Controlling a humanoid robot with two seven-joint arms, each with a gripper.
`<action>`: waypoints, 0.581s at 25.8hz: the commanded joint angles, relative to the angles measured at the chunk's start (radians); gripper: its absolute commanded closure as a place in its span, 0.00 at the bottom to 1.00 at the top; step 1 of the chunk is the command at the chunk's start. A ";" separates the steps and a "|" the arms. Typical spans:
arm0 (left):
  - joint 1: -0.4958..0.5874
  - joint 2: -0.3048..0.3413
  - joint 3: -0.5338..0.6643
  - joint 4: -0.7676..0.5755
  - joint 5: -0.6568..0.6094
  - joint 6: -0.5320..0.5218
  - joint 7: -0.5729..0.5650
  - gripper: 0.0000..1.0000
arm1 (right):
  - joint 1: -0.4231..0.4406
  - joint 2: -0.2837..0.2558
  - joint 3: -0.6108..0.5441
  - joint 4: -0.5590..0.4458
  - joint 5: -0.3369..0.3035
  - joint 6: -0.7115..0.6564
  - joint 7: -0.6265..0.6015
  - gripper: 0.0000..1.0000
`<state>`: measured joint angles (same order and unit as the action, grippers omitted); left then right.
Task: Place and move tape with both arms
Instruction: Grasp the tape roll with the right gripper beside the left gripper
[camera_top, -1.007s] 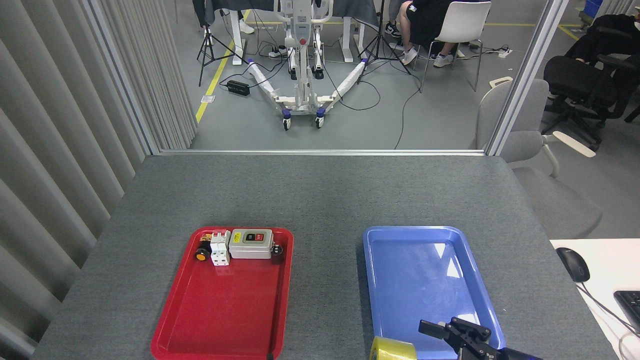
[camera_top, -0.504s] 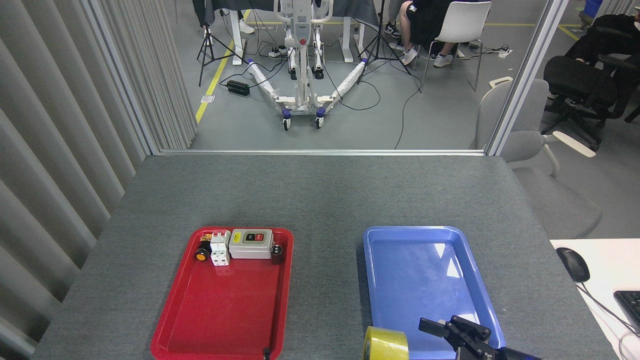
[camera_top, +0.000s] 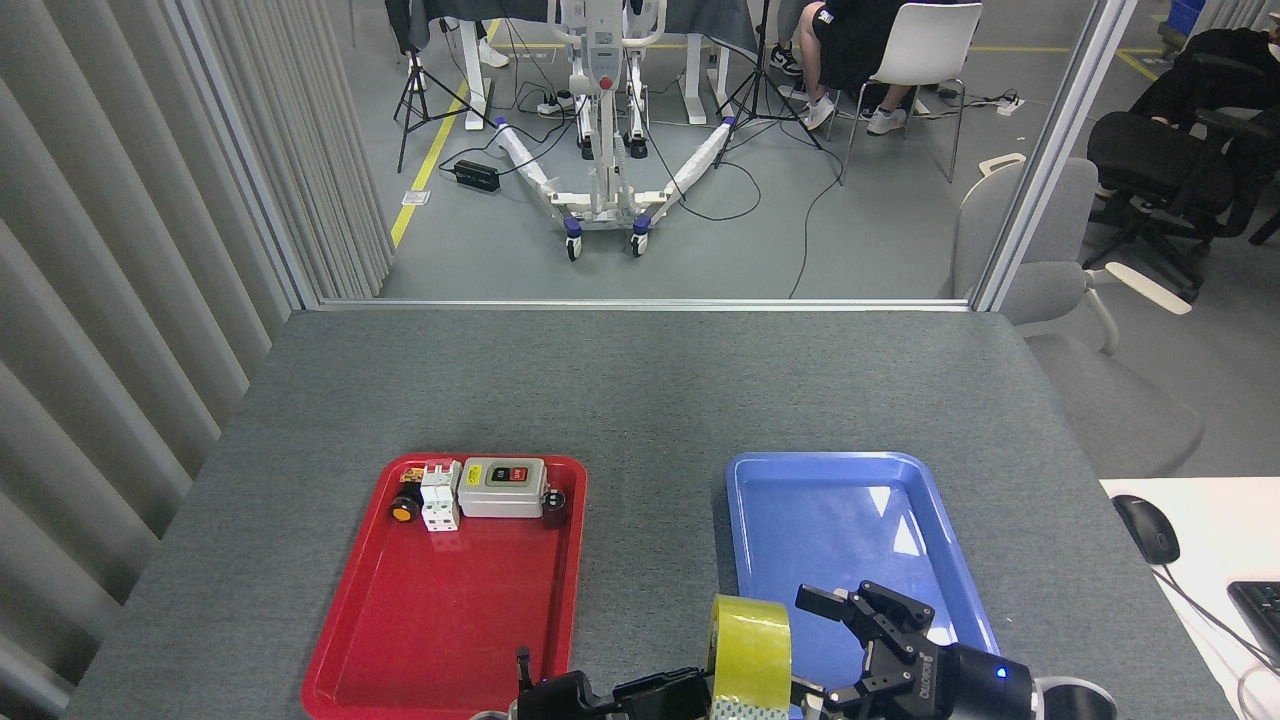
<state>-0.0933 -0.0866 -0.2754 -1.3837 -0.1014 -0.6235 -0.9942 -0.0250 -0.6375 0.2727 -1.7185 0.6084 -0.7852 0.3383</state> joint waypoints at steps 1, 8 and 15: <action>-0.005 0.002 -0.001 0.009 0.005 -0.005 -0.003 1.00 | -0.044 0.012 0.002 0.042 0.002 0.000 -0.001 0.01; -0.025 0.002 -0.002 0.038 0.016 -0.015 -0.003 1.00 | -0.049 0.045 0.036 0.054 0.044 0.000 -0.001 0.01; -0.029 0.002 -0.004 0.046 0.016 -0.022 -0.004 1.00 | -0.113 0.091 0.076 0.073 0.062 0.000 -0.001 0.02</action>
<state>-0.1200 -0.0844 -0.2774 -1.3399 -0.0855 -0.6440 -0.9977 -0.1080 -0.5580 0.3337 -1.6576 0.6658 -0.7853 0.3381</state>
